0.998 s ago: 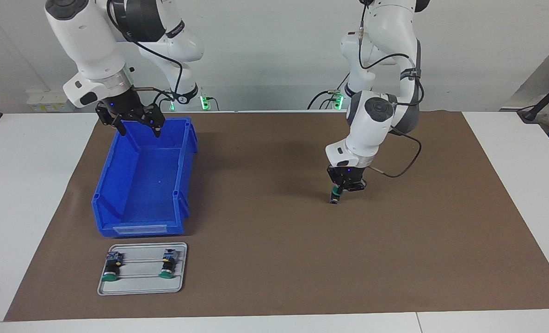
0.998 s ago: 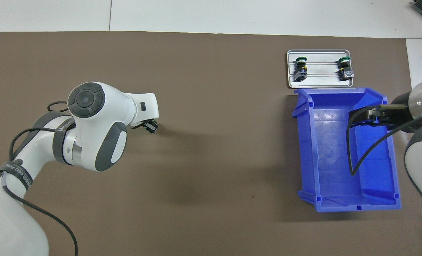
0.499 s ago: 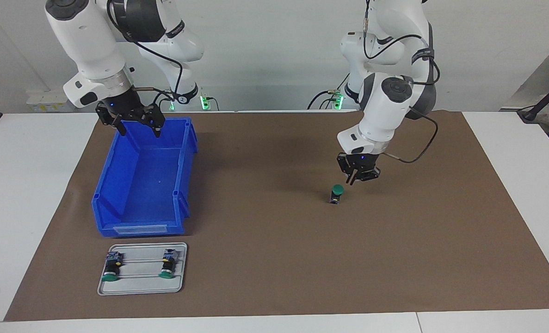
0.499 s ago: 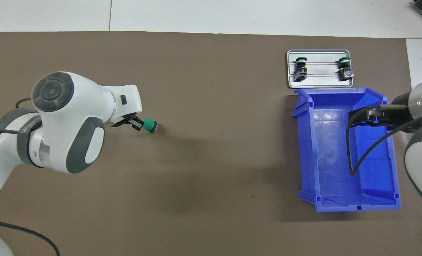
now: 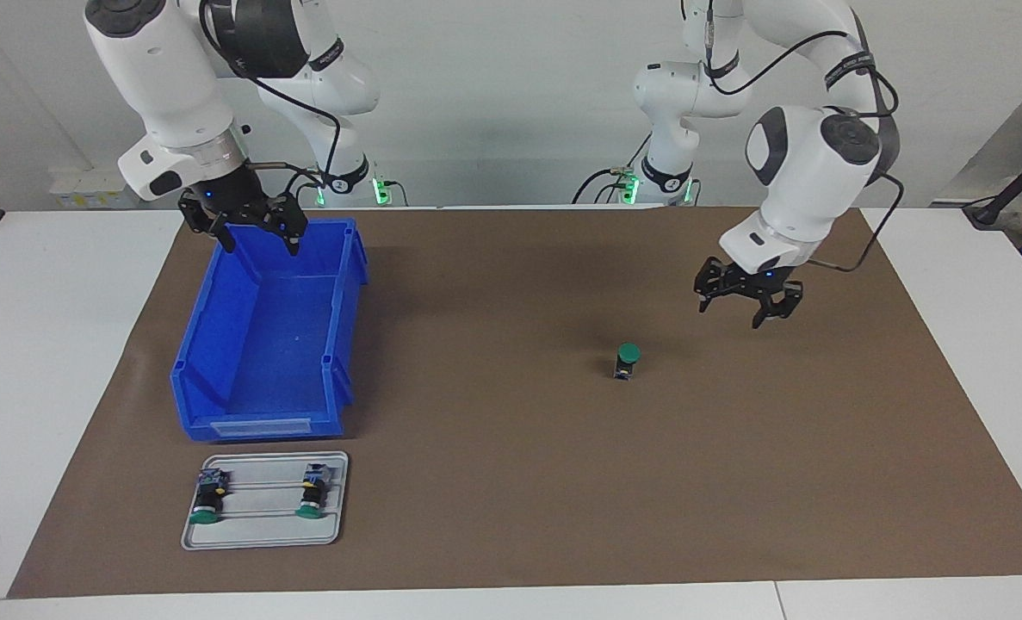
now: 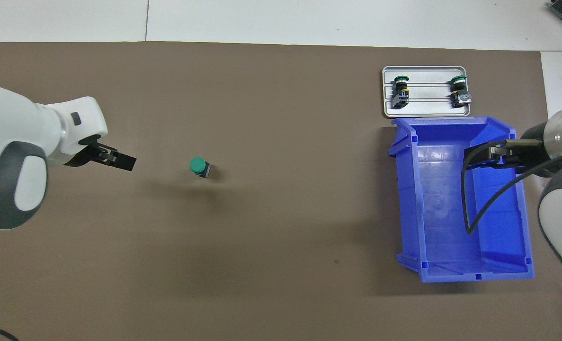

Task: Place and press button with both arms
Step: 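Withdraw the left gripper while the right gripper reaches the part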

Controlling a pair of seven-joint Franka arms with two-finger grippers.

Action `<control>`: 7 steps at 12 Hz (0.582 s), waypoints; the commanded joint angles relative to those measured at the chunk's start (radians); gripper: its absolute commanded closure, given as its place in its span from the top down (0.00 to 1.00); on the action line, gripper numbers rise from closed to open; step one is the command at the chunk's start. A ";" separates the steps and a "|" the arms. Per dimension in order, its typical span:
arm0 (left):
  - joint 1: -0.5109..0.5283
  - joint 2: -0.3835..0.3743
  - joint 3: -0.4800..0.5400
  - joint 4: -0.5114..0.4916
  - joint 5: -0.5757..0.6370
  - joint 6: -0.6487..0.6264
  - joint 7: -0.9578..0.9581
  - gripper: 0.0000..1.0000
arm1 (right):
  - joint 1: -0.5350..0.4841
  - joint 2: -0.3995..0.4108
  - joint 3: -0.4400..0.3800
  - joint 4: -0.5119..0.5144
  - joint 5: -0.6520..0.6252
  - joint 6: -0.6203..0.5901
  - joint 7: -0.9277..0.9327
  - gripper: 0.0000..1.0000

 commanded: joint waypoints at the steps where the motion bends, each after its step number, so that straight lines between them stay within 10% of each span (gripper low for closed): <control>1: 0.094 -0.079 -0.007 0.032 0.020 -0.072 -0.020 1.00 | -0.005 -0.028 0.006 -0.030 0.016 0.007 0.007 0.99; 7: 0.123 0.002 -0.007 0.414 0.018 -0.429 -0.057 1.00 | -0.005 -0.031 0.006 -0.036 0.016 0.007 0.007 0.99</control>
